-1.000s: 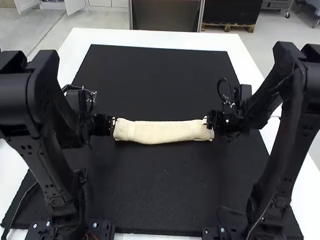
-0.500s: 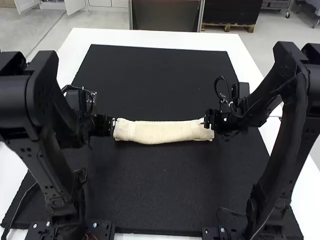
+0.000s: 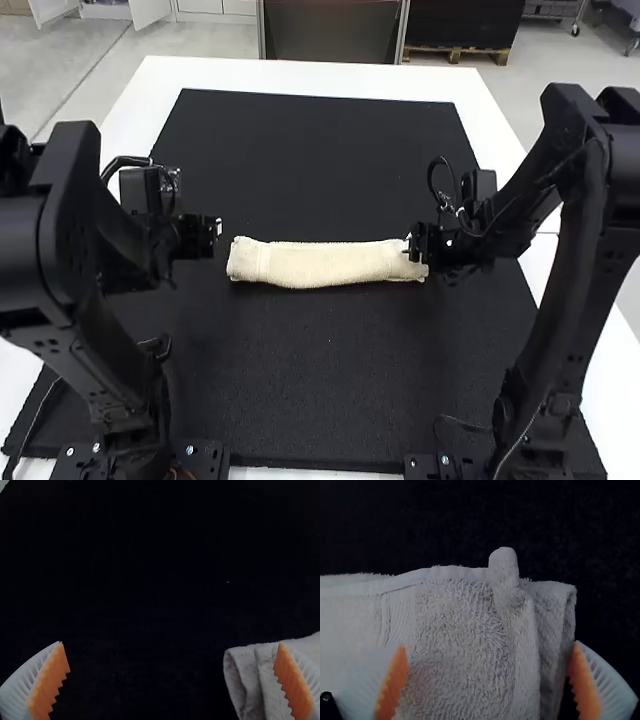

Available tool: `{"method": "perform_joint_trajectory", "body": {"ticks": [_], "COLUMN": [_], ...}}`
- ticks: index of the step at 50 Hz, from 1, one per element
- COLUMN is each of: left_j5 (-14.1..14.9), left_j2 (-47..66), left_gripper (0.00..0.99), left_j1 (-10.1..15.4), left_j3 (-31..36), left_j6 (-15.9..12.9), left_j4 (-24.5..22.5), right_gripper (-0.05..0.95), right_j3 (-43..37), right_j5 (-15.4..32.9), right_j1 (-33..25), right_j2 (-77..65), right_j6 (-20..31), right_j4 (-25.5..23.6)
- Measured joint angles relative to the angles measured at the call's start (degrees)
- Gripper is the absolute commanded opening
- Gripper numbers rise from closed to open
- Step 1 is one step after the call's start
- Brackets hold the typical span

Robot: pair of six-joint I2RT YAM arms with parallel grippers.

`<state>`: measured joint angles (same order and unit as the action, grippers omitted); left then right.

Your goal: Fold the towel.

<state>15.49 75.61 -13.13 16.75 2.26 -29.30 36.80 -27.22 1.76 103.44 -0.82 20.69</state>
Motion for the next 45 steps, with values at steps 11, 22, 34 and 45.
{"method": "perform_joint_trajectory", "body": {"ticks": [11, 22, 34, 45], "left_j5": [0.83, 1.66, 2.69, 3.28], "left_j2": [-1.81, -2.84, -2.84, -2.84], "left_gripper": [0.961, 0.961, 0.961, 0.961], "left_j1": [-1.38, -3.93, -6.95, -8.31], "left_j3": [0.04, 0.07, 0.07, 0.07], "left_j6": [0.17, 0.39, 0.39, 0.42], "left_j4": [1.31, 2.1, 2.89, 3.65], "right_gripper": [-0.02, -0.02, -0.02, -0.02], "right_j3": [0.0, 0.0, 1.07, 1.18], "right_j5": [0.59, -0.02, -2.1, -3.43], "right_j1": [-0.2, -0.39, -1.77, -1.88], "right_j2": [2.23, 2.8, 2.03, -3.76], "right_j6": [0.17, -0.02, -0.04, -1.14], "right_j4": [1.36, 1.75, -2.16, -5.22]}}
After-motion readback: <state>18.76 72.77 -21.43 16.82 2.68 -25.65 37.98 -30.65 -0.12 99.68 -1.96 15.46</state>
